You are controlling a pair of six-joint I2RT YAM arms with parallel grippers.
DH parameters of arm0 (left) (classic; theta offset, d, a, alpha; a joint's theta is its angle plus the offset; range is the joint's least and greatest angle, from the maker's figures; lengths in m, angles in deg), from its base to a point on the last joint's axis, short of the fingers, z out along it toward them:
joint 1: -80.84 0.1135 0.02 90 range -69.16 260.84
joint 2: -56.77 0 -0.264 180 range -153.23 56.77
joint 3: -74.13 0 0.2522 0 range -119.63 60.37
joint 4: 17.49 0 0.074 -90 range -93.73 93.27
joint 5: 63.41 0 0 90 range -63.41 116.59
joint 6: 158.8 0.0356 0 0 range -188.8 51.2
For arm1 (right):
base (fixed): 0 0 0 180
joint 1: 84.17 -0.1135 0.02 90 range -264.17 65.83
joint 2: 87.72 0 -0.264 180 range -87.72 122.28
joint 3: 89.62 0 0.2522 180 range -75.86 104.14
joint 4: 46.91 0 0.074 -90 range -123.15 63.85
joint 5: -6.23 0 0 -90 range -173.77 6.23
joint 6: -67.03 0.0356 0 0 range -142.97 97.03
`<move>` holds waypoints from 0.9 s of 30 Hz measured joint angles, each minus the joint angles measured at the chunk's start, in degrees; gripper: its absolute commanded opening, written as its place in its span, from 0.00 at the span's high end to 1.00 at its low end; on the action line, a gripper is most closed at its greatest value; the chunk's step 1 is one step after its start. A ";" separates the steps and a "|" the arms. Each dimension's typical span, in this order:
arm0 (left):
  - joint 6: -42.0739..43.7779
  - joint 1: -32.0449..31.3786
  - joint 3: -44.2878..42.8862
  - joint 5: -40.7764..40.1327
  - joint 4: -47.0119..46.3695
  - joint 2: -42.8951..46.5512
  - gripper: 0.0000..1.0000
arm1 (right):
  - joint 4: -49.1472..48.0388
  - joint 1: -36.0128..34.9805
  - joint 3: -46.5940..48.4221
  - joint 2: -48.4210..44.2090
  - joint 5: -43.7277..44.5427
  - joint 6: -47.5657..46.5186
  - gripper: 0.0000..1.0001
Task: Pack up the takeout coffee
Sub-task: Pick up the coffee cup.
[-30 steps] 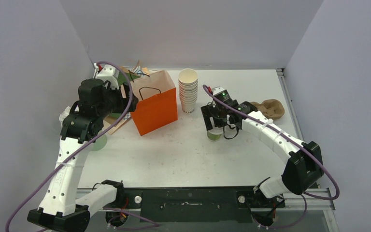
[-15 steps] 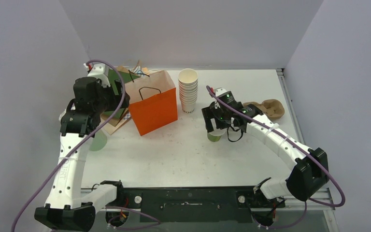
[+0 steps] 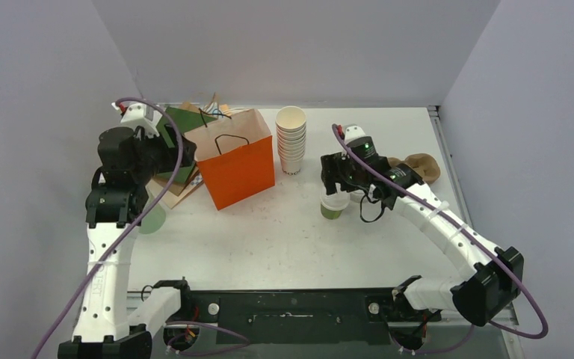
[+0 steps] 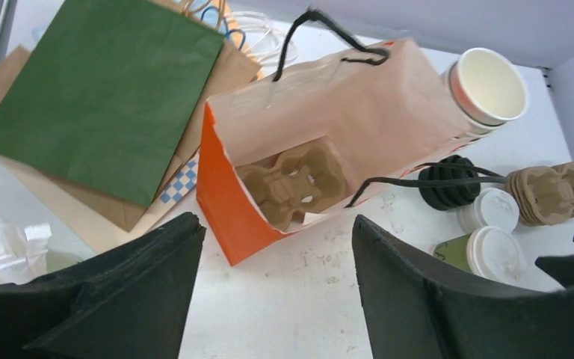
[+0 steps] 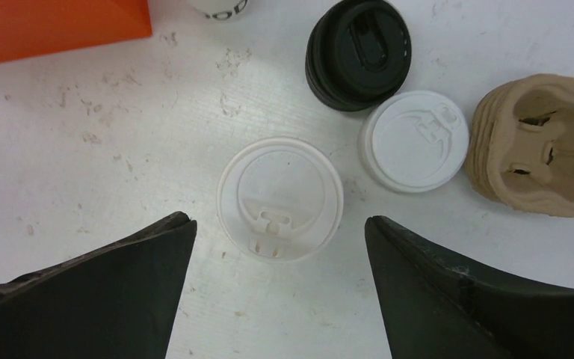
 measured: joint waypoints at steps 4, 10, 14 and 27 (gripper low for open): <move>-0.26 -1.53 -3.17 1.95 -0.85 0.28 0.41 | -1.46 0.96 4.02 -0.33 0.59 1.40 0.27; -0.52 -14.56 -8.46 0.55 -4.59 -3.74 0.44 | -8.13 1.36 13.64 1.97 2.43 6.40 0.36; 2.62 -27.52 -14.40 -3.52 -5.64 -11.39 0.50 | -12.70 1.70 13.92 3.13 2.58 10.03 0.42; 24.26 -36.74 -31.67 -1.38 -7.76 -35.28 0.54 | -29.79 14.58 3.80 6.21 -12.15 28.28 0.72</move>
